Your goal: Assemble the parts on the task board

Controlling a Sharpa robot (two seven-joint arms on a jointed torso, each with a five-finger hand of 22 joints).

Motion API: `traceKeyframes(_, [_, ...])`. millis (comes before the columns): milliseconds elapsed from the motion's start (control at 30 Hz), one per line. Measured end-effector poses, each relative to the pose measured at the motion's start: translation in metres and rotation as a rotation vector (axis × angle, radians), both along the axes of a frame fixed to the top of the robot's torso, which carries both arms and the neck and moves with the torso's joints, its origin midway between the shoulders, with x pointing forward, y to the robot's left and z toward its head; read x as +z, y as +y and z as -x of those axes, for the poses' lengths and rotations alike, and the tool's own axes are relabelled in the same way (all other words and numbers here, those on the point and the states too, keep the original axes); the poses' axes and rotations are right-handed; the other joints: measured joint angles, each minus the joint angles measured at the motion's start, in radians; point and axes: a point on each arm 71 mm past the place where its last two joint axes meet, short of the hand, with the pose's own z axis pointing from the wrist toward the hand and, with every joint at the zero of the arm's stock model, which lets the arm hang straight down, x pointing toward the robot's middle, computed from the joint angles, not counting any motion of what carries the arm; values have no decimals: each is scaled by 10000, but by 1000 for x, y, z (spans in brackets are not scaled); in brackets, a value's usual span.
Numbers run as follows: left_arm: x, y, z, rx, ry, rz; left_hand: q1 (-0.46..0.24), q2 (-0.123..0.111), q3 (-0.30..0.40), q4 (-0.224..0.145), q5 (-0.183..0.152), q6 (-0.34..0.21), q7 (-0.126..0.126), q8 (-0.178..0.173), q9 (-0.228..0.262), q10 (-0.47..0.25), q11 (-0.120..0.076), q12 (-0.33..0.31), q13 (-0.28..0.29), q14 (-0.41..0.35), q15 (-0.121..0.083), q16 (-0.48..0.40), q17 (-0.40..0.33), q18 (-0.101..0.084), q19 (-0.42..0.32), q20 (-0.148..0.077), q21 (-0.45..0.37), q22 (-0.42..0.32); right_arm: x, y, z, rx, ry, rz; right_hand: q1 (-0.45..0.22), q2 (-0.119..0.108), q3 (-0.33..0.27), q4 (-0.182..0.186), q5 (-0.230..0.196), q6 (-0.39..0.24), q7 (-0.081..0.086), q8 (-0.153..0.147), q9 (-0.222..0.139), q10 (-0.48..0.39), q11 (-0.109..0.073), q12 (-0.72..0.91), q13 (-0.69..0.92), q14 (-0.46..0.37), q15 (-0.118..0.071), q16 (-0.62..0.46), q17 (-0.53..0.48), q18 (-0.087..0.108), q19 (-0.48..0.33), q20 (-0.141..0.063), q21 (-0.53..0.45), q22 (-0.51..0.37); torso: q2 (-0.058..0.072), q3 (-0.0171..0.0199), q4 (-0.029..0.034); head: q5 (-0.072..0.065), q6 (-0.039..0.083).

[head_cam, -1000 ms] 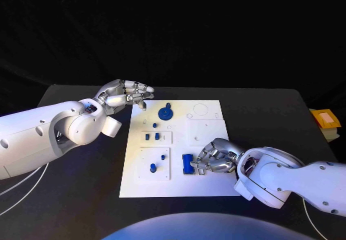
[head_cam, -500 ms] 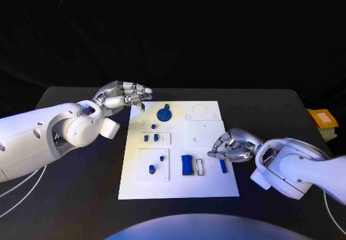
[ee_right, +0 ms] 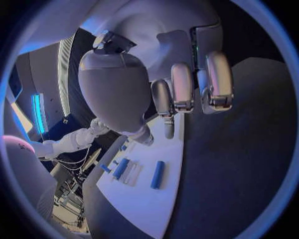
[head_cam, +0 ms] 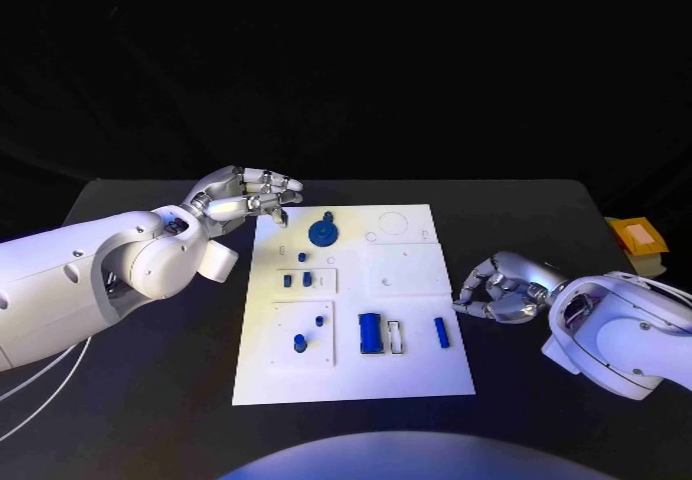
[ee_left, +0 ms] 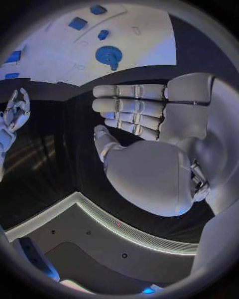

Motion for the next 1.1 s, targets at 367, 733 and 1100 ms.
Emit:
traceKeyframes(367, [-1,0,0,12,25,-16,0,0,0,0,0,0,0,0,-1,0,0,0,0,0,0,-2,0,0,0,0,0,-1,-22,14,11,418,478,417,0,0,-54,3,0,0,0,0,0,0,0,0,5,0,0,0,-1,-1,0,0,0,-2,13,-1,29,-112,37])
traceKeyframes(733, [-1,1,-1,36,54,-45,0,0,0,0,0,0,0,0,-2,-36,-37,0,0,0,0,-2,0,0,0,0,0,-2,-30,30,13,706,623,378,0,1,-53,2,0,1,0,0,0,0,0,0,7,0,0,0,-2,-1,0,0,0,-3,9,-11,40,-57,29])
traceKeyframes(1100, [-2,3,-1,69,106,-127,0,0,0,0,0,0,0,-1,-3,-36,-37,0,0,0,0,-3,1,0,0,0,0,-3,-35,33,10,810,560,552,-8,-5,-111,0,-38,25,-24,56,42,0,0,0,6,0,0,0,-2,0,0,0,0,-4,1,-12,35,-1,56])
